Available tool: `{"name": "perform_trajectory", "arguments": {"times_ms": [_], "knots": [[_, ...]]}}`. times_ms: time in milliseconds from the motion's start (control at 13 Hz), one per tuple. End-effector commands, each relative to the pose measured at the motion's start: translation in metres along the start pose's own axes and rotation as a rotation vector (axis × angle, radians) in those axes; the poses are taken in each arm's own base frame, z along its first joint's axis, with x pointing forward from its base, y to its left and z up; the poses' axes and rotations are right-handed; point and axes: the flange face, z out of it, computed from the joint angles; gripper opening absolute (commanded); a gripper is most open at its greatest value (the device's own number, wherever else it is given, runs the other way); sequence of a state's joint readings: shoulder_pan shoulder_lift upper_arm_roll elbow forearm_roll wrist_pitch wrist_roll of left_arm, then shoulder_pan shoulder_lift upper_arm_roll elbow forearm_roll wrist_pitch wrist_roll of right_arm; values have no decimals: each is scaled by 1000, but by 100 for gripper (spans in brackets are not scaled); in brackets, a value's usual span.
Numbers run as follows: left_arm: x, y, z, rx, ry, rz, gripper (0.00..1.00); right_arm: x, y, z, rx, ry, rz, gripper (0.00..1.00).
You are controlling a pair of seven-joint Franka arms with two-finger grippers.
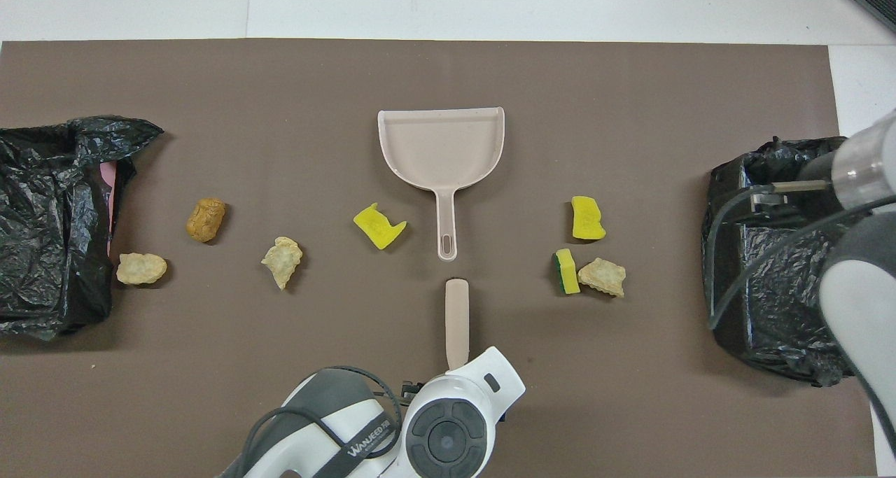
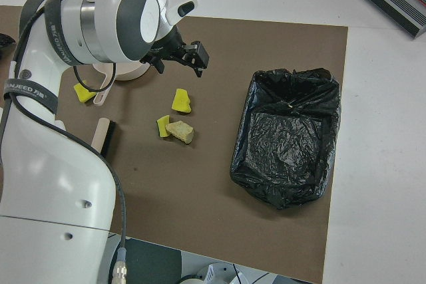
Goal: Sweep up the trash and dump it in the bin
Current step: 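Grasp the dustpan handle with the right gripper while the left gripper grasps the brush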
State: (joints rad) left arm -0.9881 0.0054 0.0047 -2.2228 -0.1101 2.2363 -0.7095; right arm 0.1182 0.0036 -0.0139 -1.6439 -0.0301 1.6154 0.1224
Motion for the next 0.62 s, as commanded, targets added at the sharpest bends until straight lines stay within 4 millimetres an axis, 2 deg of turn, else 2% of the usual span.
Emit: {"name": "perform_trajectory", "arguments": {"times_ms": [0,77,154,231,308,462,538], "knots": [[-4,8,23,4,-11,-31,100,24,-31,24,50,-13,48,100],[-3,11,35,8,-10,-25,100,40,-41,34,85,-34,86,100],[-2,11,36,2,-3,-27,99,50,-50,48,93,-52,119,100],[-2,11,36,2,-3,-27,80,54,-83,63,88,-59,121,100],[-3,11,36,10,-12,-26,59,57,-103,70,105,-34,135,100],[-3,9,37,16,-19,-29,18,60,-119,82,164,-39,146,100],[-3,6,37,28,-32,-34,5,55,-131,84,168,-45,129,100]]}}
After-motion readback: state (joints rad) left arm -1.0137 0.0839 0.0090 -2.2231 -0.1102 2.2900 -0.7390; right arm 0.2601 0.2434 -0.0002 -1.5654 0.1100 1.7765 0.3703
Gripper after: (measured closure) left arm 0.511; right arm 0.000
